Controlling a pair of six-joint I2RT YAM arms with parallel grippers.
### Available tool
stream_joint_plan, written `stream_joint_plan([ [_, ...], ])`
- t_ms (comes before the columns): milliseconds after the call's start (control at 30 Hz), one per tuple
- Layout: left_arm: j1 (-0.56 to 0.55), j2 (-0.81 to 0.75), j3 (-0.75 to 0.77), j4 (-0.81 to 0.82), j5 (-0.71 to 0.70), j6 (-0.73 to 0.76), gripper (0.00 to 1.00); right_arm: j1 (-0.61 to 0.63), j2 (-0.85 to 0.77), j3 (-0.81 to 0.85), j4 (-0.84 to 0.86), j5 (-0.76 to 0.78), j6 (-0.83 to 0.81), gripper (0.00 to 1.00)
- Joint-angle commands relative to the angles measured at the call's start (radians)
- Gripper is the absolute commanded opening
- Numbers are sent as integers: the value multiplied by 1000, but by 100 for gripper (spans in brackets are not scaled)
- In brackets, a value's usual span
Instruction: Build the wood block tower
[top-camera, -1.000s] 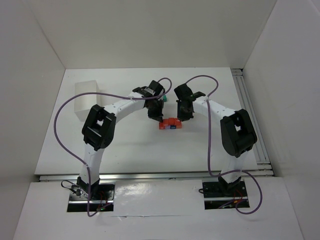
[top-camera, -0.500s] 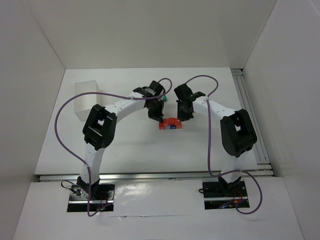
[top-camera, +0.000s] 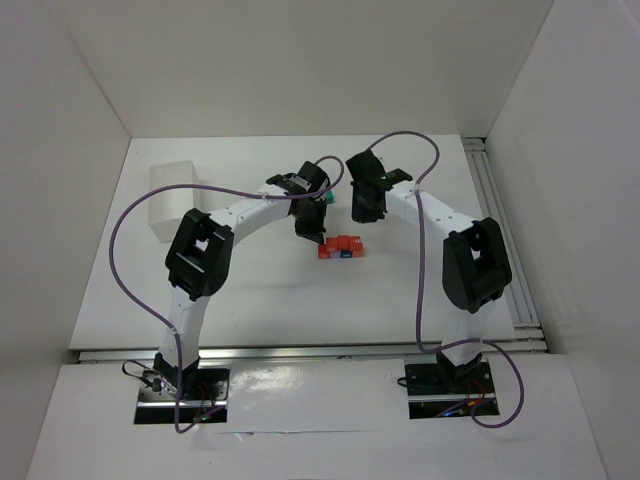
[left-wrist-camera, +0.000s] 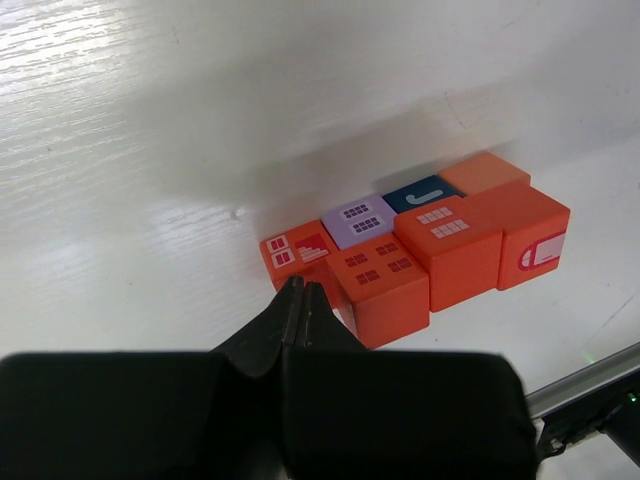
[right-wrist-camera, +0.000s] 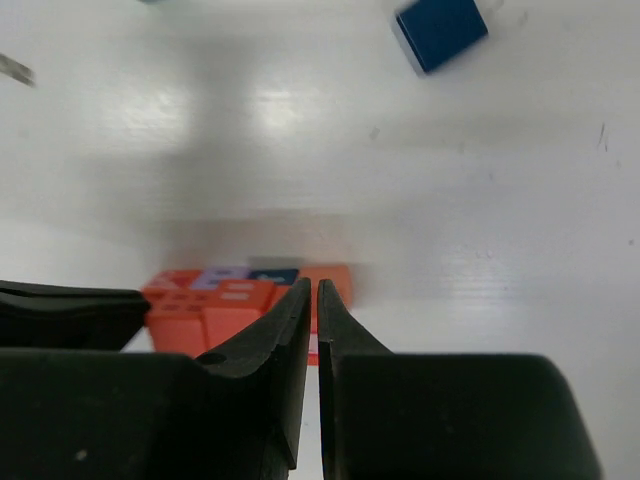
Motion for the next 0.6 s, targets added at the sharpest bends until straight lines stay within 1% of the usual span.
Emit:
stream_joint_plan([
  [0, -6, -59, -3, -8, -34, -16, 0, 20, 31, 97, -20, -7, -5, 14],
  [133, 17, -99, -48, -8, -43, -25, 0, 31, 76, 144, -20, -31, -5, 14],
  [400, 89, -207, -141, 25, -74, -52, 0, 49, 110, 134, 9, -92, -5, 14],
  [567, 133, -225, -164, 35, -74, -62, 0, 58, 110, 106, 9, -92, -15, 14],
])
